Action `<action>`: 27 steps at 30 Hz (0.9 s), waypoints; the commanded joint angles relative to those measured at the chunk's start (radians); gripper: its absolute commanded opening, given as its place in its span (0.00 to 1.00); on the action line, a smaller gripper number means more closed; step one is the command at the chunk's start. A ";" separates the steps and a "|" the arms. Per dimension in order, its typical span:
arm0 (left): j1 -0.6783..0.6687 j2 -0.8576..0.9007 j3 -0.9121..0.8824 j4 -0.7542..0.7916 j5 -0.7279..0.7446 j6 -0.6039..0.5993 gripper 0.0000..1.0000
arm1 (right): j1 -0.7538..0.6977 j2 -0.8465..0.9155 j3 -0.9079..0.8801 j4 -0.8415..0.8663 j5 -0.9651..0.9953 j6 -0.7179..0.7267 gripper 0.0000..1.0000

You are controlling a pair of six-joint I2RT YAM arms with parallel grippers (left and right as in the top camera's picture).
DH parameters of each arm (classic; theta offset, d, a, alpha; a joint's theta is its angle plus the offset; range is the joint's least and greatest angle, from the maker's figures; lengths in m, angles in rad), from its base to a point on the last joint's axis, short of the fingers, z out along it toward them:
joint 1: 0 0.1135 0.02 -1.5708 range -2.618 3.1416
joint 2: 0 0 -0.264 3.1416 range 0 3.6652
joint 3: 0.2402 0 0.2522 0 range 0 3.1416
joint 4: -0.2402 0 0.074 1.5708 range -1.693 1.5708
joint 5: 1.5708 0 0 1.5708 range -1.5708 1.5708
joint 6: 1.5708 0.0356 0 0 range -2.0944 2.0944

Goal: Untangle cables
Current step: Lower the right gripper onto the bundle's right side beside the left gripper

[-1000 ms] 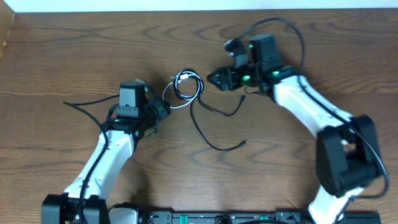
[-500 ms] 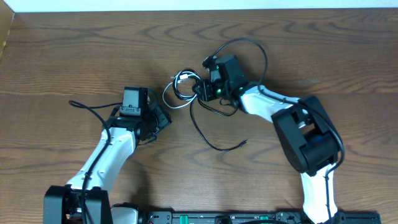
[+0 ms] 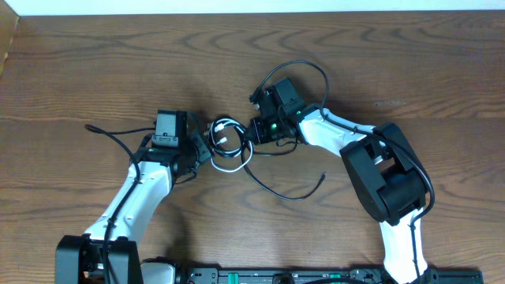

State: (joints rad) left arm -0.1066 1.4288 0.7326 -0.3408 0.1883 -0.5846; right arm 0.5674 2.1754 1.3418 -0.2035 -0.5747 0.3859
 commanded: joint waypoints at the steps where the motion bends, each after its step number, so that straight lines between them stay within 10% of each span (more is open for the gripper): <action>1: -0.002 0.004 0.005 -0.003 -0.051 0.019 0.50 | 0.010 0.024 -0.023 -0.024 -0.038 0.002 0.13; 16: -0.002 0.105 0.002 0.017 0.023 0.019 0.50 | 0.010 -0.121 -0.021 -0.004 0.114 -0.172 0.45; 27: -0.001 0.242 0.002 0.140 0.116 0.001 0.50 | 0.016 -0.120 -0.021 0.039 0.132 -0.179 0.38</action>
State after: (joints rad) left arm -0.1066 1.6211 0.7456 -0.1921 0.2783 -0.5781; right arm 0.5709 2.0743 1.3262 -0.1661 -0.4561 0.2253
